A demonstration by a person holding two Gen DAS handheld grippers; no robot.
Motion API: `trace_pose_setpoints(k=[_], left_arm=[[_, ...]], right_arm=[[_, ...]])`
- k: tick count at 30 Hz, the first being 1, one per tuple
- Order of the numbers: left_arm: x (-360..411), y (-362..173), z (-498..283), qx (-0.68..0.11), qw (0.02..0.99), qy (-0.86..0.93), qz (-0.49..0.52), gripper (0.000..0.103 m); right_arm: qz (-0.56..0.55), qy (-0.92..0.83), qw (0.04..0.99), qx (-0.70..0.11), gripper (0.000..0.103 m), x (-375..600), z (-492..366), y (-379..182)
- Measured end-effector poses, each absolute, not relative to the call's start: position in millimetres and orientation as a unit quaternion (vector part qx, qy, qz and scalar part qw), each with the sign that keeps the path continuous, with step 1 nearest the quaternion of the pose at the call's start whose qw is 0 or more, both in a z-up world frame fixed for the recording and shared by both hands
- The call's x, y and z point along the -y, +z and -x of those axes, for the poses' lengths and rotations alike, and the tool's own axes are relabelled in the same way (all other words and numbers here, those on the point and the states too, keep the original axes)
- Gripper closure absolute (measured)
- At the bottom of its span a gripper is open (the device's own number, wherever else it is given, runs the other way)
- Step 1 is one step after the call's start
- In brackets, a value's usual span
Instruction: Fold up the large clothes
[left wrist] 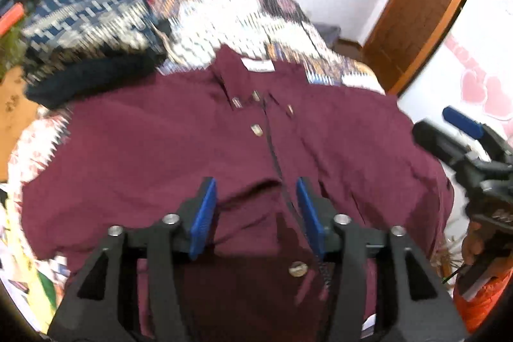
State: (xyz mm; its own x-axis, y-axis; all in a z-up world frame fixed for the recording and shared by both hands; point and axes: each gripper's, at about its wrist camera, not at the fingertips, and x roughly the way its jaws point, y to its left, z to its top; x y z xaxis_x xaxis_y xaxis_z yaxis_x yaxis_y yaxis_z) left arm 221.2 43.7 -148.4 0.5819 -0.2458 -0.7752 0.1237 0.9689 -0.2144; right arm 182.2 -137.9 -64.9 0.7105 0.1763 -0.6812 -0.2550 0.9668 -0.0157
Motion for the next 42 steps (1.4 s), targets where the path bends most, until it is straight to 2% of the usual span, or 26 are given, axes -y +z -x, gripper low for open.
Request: trace_pose_setpoints(k=[6,11,21,36,38,40,42], left_arm=[[-99,-106,-198,-0.372,0.924,-0.046,0.075,0.033],[-152,-104,-186,-0.342,0.936,0.027,0.081,0.025],[-260,-138,-141,-0.355,0.915,0.146,0.127,0.025],[-317,-181,-103,-0.386,0.884,0.2,0.17,0.025],[-320,-184,-100,-0.39,0.882,0.2,0.174,0.025],[-322,-188,-99,-0.394,0.88,0.2,0.177,0.025],[-323,-191,-100,-0.398,0.877,0.199,0.18,0.025]], right_arm=[[0.08,0.151,0.922,-0.348,0.0,99,-186,-54],[0.121,0.197,0.912,-0.338,0.0,52,-185,-53],[0.234,0.328,0.846,-0.349,0.0,-64,-172,-79],[0.388,0.418,0.711,-0.412,0.002,-192,-156,-172],[0.397,0.419,0.702,-0.417,0.005,-200,-156,-182],[0.407,0.411,0.696,-0.426,0.015,-207,-159,-193],[0.406,0.409,0.691,-0.437,0.016,-210,-163,-202]])
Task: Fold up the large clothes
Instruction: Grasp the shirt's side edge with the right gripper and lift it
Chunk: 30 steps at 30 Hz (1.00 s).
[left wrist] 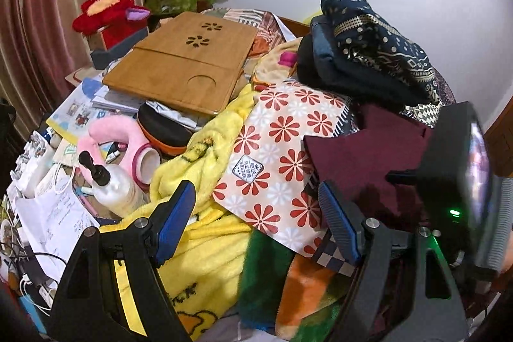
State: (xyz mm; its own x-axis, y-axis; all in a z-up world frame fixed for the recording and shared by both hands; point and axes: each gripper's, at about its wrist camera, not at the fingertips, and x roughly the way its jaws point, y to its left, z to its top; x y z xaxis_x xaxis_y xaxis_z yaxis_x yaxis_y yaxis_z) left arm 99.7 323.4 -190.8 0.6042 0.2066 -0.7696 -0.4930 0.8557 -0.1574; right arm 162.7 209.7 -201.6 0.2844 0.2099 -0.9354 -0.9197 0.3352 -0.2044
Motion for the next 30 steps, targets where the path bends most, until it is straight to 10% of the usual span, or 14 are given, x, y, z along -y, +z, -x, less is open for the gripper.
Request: trace_pose_setpoints(k=[9,30], left_arm=[[-315,-186,-107,-0.4,0.88,0.19,0.171,0.025],[-225,-134,-143,-0.37,0.913,0.137,0.102,0.025]], right_arm=[[0.36,0.404,0.721,-0.433,0.081,-188,-181,-184],[0.093,0.291,0.913,-0.271,0.085,36,-219,-7]])
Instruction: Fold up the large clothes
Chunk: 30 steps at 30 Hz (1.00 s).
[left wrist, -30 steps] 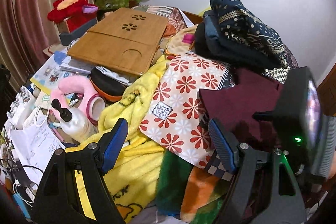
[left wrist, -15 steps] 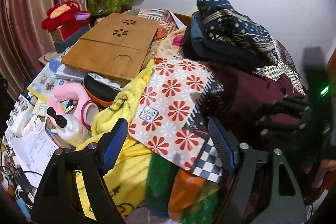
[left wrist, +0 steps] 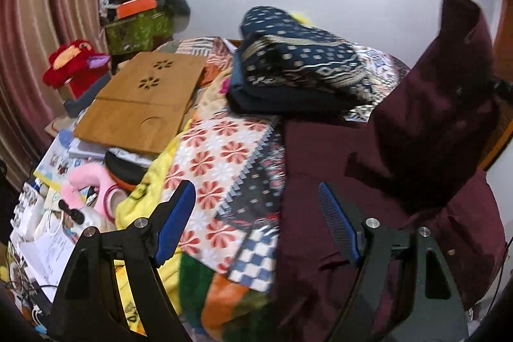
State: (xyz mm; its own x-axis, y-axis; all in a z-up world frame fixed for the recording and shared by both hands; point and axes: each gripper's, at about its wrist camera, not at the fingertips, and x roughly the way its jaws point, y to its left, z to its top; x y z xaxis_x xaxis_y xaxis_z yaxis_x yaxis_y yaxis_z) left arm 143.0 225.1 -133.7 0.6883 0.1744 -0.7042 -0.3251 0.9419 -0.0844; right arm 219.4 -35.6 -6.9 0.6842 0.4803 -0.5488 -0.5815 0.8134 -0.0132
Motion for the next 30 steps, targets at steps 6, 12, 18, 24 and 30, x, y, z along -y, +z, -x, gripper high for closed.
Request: trace_pose_setpoints(k=[6,12,18,24,30], left_arm=[[-184,-125,-164,-0.372,0.918,0.108,0.086,0.024],[-143,-126,-187,-0.383,0.918,0.076,0.064,0.023],[-108,-140,-211,-0.409,0.91,0.04,0.048,0.023],[-84,-165,-224,-0.446,0.894,0.01,0.045,0.023],[-72,-187,-229,-0.478,0.877,-0.005,0.043,0.023]], right_arm=[[0.056,0.231,0.937,-0.258,0.085,108,-223,1],[0.021,0.184,0.938,-0.293,0.085,165,-229,-19],[-0.028,0.156,0.923,-0.35,0.085,206,-233,-57],[-0.053,0.107,0.905,-0.409,0.085,244,-233,-101],[-0.084,0.088,0.882,-0.455,0.083,267,-227,-132]])
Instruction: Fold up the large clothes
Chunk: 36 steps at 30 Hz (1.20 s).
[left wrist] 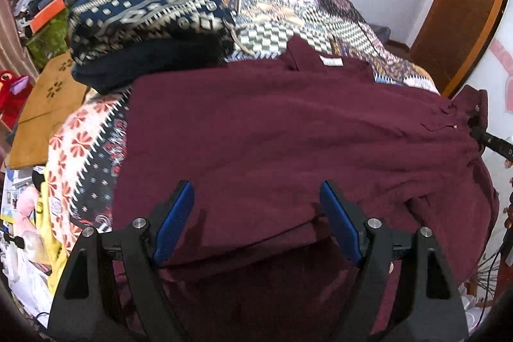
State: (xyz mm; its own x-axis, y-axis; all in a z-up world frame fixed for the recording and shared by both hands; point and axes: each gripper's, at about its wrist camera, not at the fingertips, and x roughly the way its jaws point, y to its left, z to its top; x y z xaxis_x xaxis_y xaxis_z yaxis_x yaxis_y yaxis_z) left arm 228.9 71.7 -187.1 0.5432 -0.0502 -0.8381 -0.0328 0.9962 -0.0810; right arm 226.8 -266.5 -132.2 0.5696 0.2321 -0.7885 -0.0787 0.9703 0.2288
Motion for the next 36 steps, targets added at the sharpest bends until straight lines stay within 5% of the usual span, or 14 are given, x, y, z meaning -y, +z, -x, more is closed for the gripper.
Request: trace_pose_setpoints(k=[7,23,36], left_arm=[[-61,-197,-233,-0.493,0.869,-0.019,0.034,0.023],[-1,-143,-259,-0.439,0.896,-0.072,-0.011,0.023],[79,-140,-278,-0.434,0.889,-0.137,-0.043,0.023]], right_arm=[[-0.141,0.043,0.875,-0.461,0.053,304,-208,-136],[-0.215,-0.077,0.893,-0.388,0.046,413,-160,-92],[-0.378,-0.099,0.8,-0.455,0.045,483,-141,-185]])
